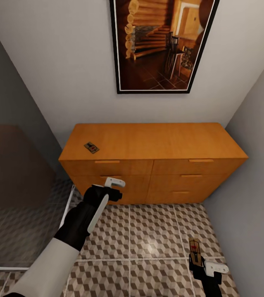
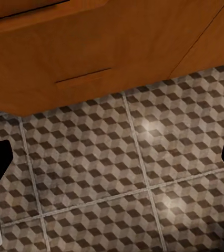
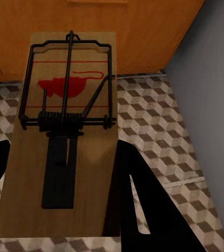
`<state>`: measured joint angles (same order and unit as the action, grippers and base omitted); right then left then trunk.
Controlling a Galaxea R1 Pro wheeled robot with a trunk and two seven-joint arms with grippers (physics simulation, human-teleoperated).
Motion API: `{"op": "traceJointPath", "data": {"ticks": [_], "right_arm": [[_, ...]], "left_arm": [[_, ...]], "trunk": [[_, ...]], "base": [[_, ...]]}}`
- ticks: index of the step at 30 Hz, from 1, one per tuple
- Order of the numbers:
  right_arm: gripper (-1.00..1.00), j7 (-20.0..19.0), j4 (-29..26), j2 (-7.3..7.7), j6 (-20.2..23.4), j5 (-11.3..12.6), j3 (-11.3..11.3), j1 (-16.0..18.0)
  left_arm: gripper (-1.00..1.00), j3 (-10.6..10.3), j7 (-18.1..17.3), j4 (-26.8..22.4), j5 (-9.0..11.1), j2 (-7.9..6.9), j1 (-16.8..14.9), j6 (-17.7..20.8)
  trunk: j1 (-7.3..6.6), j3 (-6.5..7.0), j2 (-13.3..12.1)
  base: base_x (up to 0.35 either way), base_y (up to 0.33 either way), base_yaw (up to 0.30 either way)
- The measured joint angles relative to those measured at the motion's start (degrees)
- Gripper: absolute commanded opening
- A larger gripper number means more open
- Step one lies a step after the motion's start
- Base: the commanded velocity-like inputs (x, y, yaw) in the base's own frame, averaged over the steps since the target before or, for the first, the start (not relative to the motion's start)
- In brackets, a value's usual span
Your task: Take the four mousetraps from the cabinet in the bathroom and place them on the bathroom floor. Make sure all four end up on the same floor surface, and ensure that at least two of them are either under or directly next to the same bathroom sink.
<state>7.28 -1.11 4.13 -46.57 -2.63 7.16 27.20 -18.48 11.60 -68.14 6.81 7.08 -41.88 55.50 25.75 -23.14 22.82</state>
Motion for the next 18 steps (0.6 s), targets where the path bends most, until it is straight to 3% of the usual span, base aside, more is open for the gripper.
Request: {"op": "traceJointPath", "data": {"ticks": [3, 18], "right_arm": [[-1.0, 0.0, 0.0, -0.02, 0.0, 0.01, 0.0, 0.0], [-1.0, -0.08, 0.0, -0.17, 0.0, 0.01, -0.06, 0.0]], "left_arm": [[1.0, -0.87, -0.08, -0.01, 0.05, -0.26, 0.0, -0.05], [1.0, -0.95, -0.21, 0.51, 0.45, -0.14, 0.01, -0.07]], "trunk": [[0.0, 0.0, 0.0], [0.0, 0.0, 0.0]], "base": [[0.0, 0.0, 0.0], [0.0, 0.0, 0.0]]}}
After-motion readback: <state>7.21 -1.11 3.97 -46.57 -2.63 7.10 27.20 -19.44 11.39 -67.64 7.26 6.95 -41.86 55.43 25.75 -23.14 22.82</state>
